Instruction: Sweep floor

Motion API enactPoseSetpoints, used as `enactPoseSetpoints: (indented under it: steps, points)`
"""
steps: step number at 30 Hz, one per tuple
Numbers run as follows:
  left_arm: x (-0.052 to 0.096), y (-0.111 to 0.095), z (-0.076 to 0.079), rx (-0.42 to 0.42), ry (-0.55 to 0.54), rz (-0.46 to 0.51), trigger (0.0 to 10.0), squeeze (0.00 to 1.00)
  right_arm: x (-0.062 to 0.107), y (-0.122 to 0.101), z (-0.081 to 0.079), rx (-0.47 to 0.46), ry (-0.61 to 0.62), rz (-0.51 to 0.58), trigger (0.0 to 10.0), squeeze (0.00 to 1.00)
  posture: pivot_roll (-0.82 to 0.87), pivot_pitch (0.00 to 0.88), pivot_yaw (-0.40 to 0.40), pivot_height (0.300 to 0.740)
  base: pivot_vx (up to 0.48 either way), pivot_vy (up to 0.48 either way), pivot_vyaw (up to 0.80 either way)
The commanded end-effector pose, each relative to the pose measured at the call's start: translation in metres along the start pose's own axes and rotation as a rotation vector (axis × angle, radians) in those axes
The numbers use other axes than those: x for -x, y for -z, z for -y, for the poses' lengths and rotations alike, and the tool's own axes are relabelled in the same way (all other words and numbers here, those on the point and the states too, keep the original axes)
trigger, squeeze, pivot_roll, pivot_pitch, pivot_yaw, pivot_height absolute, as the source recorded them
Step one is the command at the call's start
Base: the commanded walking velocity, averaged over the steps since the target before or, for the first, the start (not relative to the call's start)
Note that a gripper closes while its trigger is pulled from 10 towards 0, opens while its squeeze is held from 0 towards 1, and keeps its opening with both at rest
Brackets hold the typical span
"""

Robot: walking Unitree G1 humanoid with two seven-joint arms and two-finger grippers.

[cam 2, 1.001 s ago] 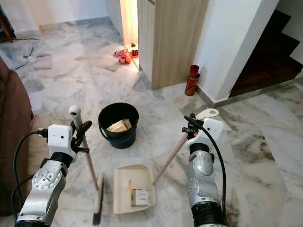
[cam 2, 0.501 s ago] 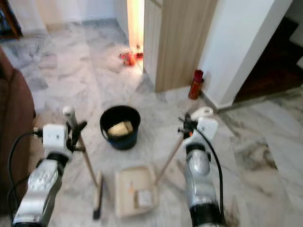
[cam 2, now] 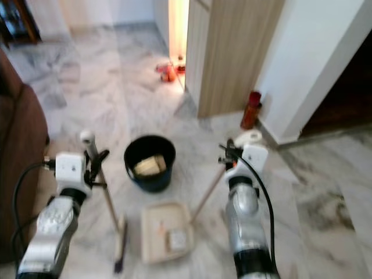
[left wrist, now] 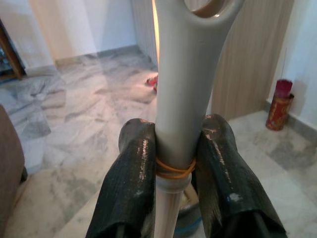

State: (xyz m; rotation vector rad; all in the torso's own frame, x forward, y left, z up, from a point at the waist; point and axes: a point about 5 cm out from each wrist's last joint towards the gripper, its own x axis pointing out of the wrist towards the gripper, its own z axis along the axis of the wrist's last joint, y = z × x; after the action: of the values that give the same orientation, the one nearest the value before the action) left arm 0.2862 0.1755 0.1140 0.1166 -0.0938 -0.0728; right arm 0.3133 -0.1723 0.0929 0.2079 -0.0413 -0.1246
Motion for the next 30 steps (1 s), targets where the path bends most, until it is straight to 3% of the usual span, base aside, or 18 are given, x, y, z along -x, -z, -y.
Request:
enactPoseSetpoints:
  steps: [1, 6, 22, 30]
  points:
    - [-0.001, -0.01, -0.006, -0.013, -0.016, 0.045, 10.0, 0.0, -0.006, -0.017, -0.009, 0.011, -0.034, 0.073, 10.0, 0.0, 0.08, 0.054, -0.04, 0.74, 0.304, 0.0, 0.46]
    - [-0.001, -0.01, -0.006, -0.011, -0.015, 0.048, 10.0, 0.0, -0.006, -0.016, -0.009, -0.005, -0.035, 0.072, 10.0, 0.0, 0.08, 0.056, -0.041, 0.74, 0.286, 0.0, 0.09]
    - [-0.001, -0.01, -0.006, -0.013, -0.012, 0.051, 10.0, 0.0, -0.007, -0.028, -0.014, 0.017, -0.127, 0.09, 10.0, 0.0, 0.07, 0.058, -0.04, 0.74, 0.0, 0.0, 0.0]
    - [0.0, -0.008, -0.006, -0.013, -0.013, 0.045, 10.0, 0.0, -0.002, -0.051, -0.026, -0.016, -0.291, 0.121, 10.0, 0.0, 0.07, 0.056, -0.04, 0.74, 0.0, 0.0, 0.0]
